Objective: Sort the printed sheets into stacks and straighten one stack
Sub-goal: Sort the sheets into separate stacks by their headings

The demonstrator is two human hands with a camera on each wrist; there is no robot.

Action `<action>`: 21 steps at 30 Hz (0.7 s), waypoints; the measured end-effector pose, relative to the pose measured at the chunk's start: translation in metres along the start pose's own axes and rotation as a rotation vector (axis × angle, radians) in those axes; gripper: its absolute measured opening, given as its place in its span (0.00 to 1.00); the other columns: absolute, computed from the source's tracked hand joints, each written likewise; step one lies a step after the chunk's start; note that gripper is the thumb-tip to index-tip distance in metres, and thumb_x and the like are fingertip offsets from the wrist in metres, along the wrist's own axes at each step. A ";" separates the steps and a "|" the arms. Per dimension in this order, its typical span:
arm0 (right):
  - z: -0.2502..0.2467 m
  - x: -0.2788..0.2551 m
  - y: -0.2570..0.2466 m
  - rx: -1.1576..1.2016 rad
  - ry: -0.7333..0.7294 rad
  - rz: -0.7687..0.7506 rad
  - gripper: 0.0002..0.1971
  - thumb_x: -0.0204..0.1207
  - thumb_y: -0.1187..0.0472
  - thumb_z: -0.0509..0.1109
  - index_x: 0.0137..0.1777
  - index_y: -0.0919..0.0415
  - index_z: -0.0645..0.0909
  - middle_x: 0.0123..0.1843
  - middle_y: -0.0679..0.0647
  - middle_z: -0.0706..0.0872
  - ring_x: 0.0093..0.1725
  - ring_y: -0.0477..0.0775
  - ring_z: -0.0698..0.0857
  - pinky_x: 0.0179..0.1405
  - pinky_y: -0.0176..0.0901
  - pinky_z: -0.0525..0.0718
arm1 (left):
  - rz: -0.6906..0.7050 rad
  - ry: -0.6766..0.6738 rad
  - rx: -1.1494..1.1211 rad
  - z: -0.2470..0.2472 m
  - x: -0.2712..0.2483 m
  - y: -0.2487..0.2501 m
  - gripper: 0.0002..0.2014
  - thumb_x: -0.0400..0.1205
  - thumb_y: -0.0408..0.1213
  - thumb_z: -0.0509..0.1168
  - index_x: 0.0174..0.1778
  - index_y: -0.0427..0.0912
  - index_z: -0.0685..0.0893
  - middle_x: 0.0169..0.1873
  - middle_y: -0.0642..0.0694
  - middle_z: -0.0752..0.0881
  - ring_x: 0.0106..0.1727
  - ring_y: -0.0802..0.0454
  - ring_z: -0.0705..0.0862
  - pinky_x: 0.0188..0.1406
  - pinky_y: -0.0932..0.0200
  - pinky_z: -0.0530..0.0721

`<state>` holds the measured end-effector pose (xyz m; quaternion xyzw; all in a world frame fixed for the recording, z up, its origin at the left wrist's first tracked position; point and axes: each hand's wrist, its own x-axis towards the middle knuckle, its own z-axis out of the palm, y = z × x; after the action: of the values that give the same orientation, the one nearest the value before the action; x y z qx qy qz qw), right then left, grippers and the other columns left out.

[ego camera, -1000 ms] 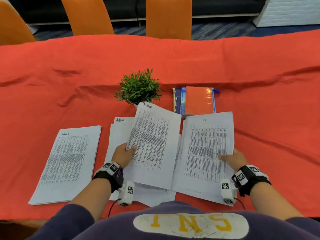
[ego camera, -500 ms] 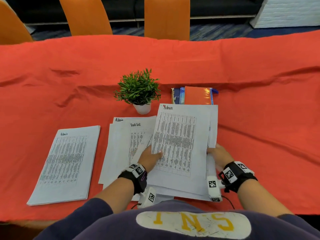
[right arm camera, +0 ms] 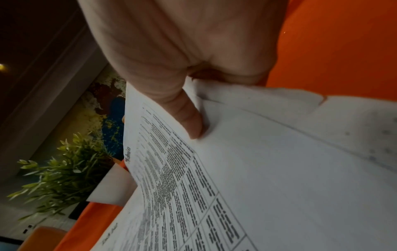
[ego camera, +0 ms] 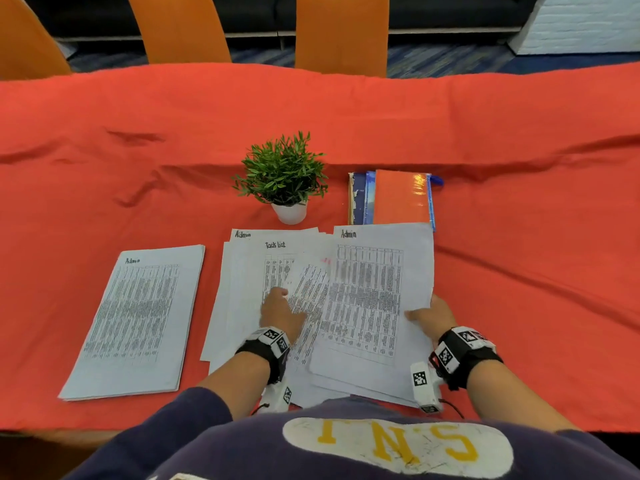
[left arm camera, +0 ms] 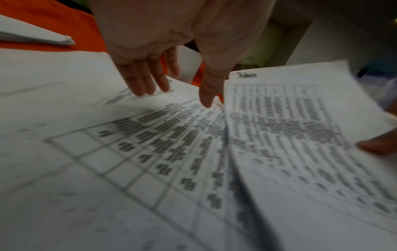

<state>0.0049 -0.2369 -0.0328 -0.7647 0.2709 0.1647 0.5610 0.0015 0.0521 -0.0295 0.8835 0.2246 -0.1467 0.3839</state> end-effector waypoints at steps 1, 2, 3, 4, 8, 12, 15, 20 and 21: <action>-0.002 0.001 0.001 -0.026 0.021 -0.009 0.21 0.72 0.78 0.70 0.65 0.70 0.79 0.60 0.66 0.86 0.56 0.61 0.83 0.61 0.54 0.80 | -0.035 0.036 0.108 -0.004 0.004 -0.007 0.31 0.73 0.39 0.76 0.69 0.41 0.69 0.66 0.39 0.76 0.65 0.42 0.76 0.62 0.49 0.77; -0.004 0.001 0.002 -0.047 0.035 -0.011 0.20 0.72 0.78 0.70 0.64 0.70 0.79 0.59 0.65 0.86 0.54 0.60 0.83 0.59 0.53 0.79 | -0.063 0.045 0.182 -0.007 0.008 -0.014 0.32 0.72 0.41 0.76 0.70 0.40 0.69 0.66 0.39 0.75 0.68 0.40 0.74 0.64 0.49 0.76; -0.006 0.002 0.003 -0.054 0.043 -0.013 0.20 0.72 0.78 0.70 0.64 0.70 0.79 0.58 0.65 0.85 0.53 0.59 0.82 0.59 0.52 0.79 | -0.082 0.033 0.227 -0.008 0.011 -0.020 0.34 0.72 0.41 0.76 0.70 0.39 0.69 0.66 0.38 0.74 0.68 0.40 0.73 0.64 0.48 0.76; -0.007 0.002 0.005 -0.048 0.046 -0.011 0.20 0.72 0.78 0.70 0.65 0.70 0.78 0.59 0.66 0.85 0.53 0.59 0.82 0.59 0.52 0.79 | -0.087 0.017 0.260 -0.009 0.014 -0.025 0.35 0.71 0.42 0.76 0.70 0.39 0.68 0.66 0.38 0.74 0.68 0.39 0.73 0.64 0.47 0.78; -0.010 0.005 0.007 -0.009 0.041 0.014 0.21 0.72 0.78 0.70 0.66 0.69 0.77 0.61 0.67 0.85 0.54 0.60 0.82 0.58 0.51 0.79 | -0.056 -0.033 0.260 -0.004 0.022 -0.033 0.31 0.73 0.35 0.76 0.68 0.39 0.68 0.61 0.38 0.78 0.63 0.41 0.77 0.59 0.49 0.81; -0.010 0.008 0.010 0.046 0.037 0.055 0.22 0.71 0.78 0.70 0.66 0.69 0.77 0.61 0.68 0.85 0.55 0.64 0.84 0.62 0.59 0.80 | -0.050 0.025 0.275 0.000 0.022 -0.027 0.36 0.70 0.40 0.78 0.71 0.38 0.68 0.67 0.37 0.71 0.68 0.40 0.72 0.65 0.51 0.75; -0.010 0.008 0.011 0.067 0.030 0.063 0.24 0.71 0.78 0.70 0.67 0.68 0.77 0.59 0.65 0.85 0.56 0.64 0.84 0.62 0.57 0.80 | -0.104 0.002 0.327 0.000 0.022 -0.023 0.42 0.67 0.47 0.80 0.72 0.38 0.66 0.68 0.37 0.71 0.70 0.40 0.71 0.66 0.49 0.75; -0.014 0.010 0.010 0.066 0.025 0.079 0.24 0.71 0.77 0.72 0.67 0.65 0.78 0.59 0.63 0.86 0.58 0.66 0.85 0.64 0.62 0.80 | -0.145 -0.115 0.328 -0.004 0.027 -0.023 0.40 0.64 0.49 0.81 0.68 0.39 0.70 0.63 0.40 0.79 0.64 0.42 0.79 0.62 0.50 0.82; -0.015 0.010 0.010 0.070 0.026 0.078 0.23 0.71 0.77 0.71 0.66 0.64 0.78 0.57 0.62 0.86 0.57 0.66 0.85 0.64 0.63 0.80 | -0.142 -0.138 0.364 -0.005 0.028 -0.023 0.37 0.65 0.51 0.80 0.65 0.40 0.73 0.61 0.40 0.81 0.62 0.43 0.81 0.60 0.50 0.83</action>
<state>0.0064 -0.2558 -0.0416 -0.7356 0.3135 0.1673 0.5768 0.0142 0.0777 -0.0520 0.9083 0.2292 -0.2716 0.2209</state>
